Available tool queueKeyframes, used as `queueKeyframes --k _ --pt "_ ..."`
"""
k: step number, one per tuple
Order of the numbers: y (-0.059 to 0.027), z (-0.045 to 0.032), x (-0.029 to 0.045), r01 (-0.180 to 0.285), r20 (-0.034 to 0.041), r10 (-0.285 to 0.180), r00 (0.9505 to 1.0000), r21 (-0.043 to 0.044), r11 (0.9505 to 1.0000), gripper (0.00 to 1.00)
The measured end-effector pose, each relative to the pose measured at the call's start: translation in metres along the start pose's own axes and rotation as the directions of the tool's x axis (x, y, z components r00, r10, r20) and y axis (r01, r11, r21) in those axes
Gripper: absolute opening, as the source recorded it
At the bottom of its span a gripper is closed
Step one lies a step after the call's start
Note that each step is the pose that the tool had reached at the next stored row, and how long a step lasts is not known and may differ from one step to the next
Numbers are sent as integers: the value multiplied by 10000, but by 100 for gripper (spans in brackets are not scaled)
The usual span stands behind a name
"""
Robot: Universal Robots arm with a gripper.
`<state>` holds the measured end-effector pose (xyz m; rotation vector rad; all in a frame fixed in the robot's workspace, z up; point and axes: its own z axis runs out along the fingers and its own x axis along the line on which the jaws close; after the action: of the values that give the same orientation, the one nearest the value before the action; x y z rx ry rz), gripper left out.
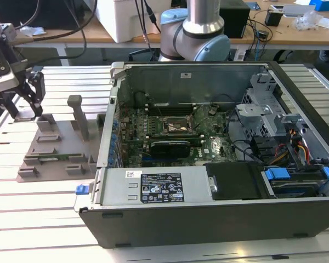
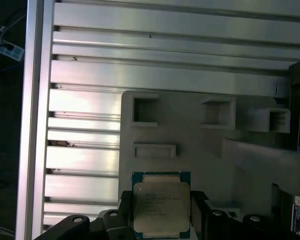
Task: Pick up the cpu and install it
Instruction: 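Pick up the cpu and move it towards the insertion slot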
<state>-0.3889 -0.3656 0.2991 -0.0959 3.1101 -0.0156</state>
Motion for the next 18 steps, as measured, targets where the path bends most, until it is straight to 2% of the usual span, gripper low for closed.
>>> queueKeyframes --k 9,18 --pt "-1 -163 -5 0 0 0 10000 0 10000 54" --pt "-2 -293 -9 1 0 -1 10000 0 10000 54"
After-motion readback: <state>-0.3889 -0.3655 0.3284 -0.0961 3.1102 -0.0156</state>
